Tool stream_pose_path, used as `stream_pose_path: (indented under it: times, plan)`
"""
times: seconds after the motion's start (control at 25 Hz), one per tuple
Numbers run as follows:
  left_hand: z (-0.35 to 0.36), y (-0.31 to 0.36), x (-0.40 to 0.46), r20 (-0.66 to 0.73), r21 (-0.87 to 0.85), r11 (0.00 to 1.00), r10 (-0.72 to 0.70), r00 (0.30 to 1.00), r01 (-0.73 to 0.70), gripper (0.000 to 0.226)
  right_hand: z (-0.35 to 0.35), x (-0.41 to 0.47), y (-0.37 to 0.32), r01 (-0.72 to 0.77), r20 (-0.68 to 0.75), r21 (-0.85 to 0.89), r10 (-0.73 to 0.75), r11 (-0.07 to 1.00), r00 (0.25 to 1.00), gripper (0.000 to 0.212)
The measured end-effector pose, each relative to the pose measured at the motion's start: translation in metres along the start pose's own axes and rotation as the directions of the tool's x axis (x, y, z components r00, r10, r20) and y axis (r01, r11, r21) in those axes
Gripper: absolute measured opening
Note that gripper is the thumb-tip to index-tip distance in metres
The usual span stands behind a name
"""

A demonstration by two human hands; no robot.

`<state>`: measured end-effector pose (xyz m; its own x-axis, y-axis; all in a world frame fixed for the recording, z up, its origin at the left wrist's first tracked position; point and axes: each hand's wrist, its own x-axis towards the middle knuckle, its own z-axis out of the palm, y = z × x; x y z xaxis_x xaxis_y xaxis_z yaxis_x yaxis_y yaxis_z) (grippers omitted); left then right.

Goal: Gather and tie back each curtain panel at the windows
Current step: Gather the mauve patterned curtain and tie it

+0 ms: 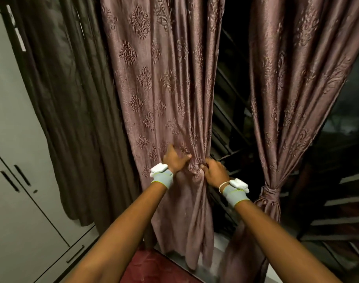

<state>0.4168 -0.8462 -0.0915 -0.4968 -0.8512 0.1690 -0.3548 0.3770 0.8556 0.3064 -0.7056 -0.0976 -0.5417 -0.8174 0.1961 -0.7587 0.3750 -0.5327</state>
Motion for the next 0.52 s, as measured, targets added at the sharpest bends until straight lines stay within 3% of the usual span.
stream_pose_path:
  times: [0.08, 0.28, 0.52]
  plan:
    - [0.003, 0.004, -0.002, 0.118, -0.084, 0.996, 0.000, 0.993, 0.010, 0.069, 0.000, -0.001, -0.002, -0.017, -0.013, 0.010, 0.018, 1.000, 1.000, 0.026]
    - [0.014, 0.012, -0.018, 0.251, -0.056, 0.995, 0.096, 0.963, -0.085, 0.005, 0.001, -0.004, -0.005, -0.079, -0.065, -0.044, 0.076, 0.996, 0.995, 0.028]
    - [0.012, 0.035, -0.041, 0.063, 0.350, 0.922, 0.151, 0.987, -0.163, 0.018, -0.001, -0.008, -0.012, -0.117, -0.091, -0.135, 0.105, 0.984, 0.990, 0.033]
